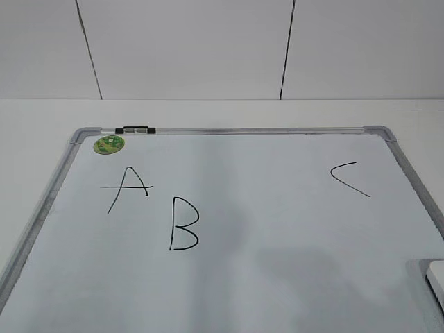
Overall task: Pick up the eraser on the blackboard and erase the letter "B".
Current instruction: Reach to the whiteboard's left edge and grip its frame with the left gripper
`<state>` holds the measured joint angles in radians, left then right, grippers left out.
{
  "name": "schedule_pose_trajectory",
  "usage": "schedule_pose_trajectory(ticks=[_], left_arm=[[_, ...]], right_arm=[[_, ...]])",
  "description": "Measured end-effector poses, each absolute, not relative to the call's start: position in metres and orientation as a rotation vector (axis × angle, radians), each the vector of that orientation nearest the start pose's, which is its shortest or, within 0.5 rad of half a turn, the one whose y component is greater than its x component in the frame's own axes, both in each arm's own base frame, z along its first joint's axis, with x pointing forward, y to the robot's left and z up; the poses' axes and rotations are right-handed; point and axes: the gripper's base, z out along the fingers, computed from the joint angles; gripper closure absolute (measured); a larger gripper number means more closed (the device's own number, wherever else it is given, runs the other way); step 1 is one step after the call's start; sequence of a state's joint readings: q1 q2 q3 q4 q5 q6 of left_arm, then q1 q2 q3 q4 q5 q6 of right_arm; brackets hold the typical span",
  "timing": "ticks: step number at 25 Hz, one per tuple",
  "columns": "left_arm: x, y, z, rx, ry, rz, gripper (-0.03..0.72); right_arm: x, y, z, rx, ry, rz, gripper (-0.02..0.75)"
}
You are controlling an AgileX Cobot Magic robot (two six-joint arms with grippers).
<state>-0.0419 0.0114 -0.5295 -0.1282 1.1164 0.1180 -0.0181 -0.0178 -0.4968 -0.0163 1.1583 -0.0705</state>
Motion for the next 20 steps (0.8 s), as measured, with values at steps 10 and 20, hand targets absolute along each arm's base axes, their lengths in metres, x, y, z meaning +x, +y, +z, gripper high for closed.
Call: schedule_pose_trajectory(ticks=[10, 20], left_arm=[[-0.0097, -0.0101, 0.2815, 0.177, 2.069, -0.108, 0.453], [-0.0097, -0.0101, 0.2815, 0.177, 2.069, -0.108, 0.453]], right_arm=[[-0.0116, -0.0012, 0.2685, -0.054, 2.127, -0.072, 0.153], [-0.0116, -0.0012, 0.2685, -0.054, 2.127, -0.073, 0.154]])
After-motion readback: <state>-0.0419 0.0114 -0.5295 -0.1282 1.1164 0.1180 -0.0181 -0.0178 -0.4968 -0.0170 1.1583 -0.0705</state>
